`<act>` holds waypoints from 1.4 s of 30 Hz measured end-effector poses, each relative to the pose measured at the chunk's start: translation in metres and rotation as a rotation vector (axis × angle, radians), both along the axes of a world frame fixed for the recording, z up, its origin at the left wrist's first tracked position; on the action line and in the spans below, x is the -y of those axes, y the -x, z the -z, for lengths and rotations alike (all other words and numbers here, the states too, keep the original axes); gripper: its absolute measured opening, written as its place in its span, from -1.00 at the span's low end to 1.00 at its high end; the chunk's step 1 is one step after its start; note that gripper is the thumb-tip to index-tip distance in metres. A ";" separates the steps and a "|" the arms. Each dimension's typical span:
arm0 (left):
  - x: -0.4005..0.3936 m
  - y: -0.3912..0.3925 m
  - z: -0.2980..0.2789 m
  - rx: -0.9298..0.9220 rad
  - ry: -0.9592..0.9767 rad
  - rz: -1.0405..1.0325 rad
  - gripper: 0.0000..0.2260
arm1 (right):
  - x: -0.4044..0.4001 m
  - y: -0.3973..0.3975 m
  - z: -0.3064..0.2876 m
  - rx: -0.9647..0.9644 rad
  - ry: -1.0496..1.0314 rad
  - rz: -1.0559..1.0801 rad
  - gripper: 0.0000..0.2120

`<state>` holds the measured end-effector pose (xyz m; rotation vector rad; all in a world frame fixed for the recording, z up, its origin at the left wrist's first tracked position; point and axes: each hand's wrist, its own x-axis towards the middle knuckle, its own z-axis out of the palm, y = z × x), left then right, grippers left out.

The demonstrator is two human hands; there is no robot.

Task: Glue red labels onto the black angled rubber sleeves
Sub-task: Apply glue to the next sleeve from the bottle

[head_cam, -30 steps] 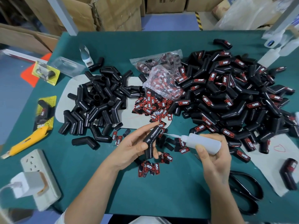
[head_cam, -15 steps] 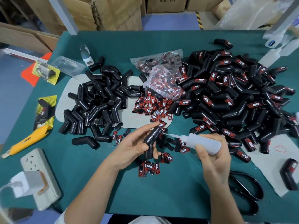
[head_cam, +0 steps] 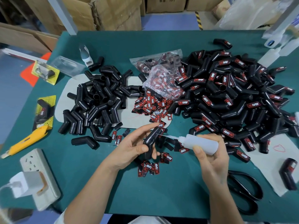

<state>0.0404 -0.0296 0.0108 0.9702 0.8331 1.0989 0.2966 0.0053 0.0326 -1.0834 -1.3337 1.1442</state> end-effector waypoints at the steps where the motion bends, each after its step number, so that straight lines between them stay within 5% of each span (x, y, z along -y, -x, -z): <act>1: 0.000 0.000 0.000 -0.001 -0.002 0.000 -0.38 | 0.000 0.000 0.000 0.000 -0.002 -0.001 -0.76; 42: 0.000 0.002 0.004 0.027 0.020 0.016 -0.37 | 0.000 0.002 -0.006 -0.046 -0.010 -0.030 -0.74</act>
